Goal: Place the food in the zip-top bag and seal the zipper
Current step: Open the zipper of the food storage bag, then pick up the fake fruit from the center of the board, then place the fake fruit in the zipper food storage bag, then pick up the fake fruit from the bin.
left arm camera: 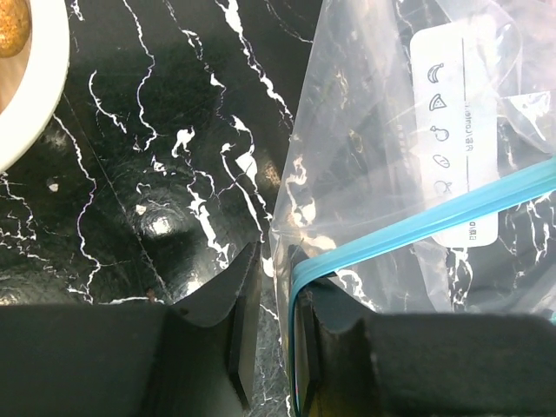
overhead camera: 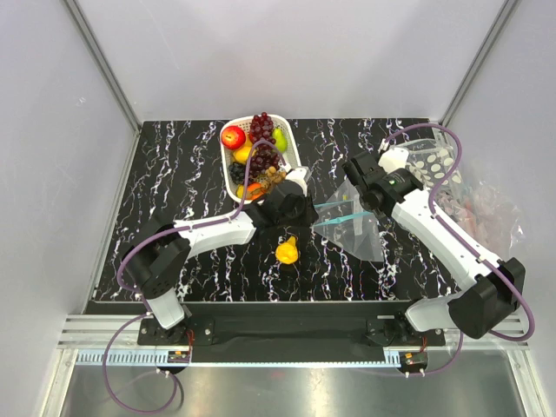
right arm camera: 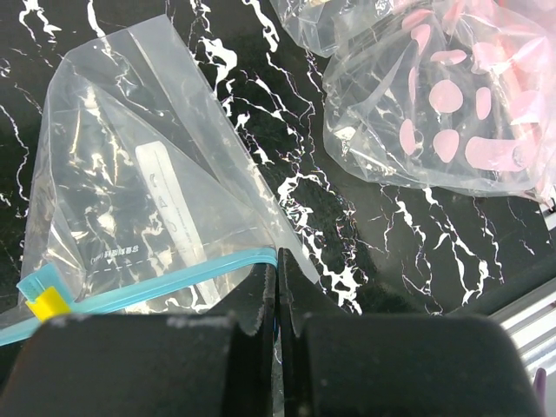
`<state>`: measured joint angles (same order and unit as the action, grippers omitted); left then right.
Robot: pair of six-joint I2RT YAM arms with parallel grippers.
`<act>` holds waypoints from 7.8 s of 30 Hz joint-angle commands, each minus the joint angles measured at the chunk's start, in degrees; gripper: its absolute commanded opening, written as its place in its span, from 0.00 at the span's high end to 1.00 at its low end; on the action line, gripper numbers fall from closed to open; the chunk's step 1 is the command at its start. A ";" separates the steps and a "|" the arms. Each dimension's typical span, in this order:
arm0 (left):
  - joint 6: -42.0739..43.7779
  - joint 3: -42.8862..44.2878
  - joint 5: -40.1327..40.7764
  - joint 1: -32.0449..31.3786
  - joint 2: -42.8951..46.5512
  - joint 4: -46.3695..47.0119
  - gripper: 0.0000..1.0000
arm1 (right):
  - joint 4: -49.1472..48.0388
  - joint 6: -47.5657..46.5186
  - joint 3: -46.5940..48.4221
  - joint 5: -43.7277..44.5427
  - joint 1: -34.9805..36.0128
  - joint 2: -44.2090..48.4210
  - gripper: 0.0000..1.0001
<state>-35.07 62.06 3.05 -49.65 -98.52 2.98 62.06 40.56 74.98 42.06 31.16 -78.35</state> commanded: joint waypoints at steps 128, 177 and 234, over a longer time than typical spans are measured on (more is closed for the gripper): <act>-5.45 2.53 -8.50 -7.74 9.15 -1.93 0.57 | -6.69 -10.76 0.34 -5.94 14.90 -1.02 1.00; 10.72 19.56 5.74 27.49 10.03 -33.29 0.01 | -10.29 -9.79 -5.19 -6.20 14.90 7.07 1.00; 18.90 58.17 6.71 35.15 -29.89 -32.16 0.37 | -13.90 -13.05 -8.89 -10.77 14.98 8.47 0.99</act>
<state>-18.11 119.22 7.38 -13.56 -130.65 -31.97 49.87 28.03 66.19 31.77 45.65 -71.22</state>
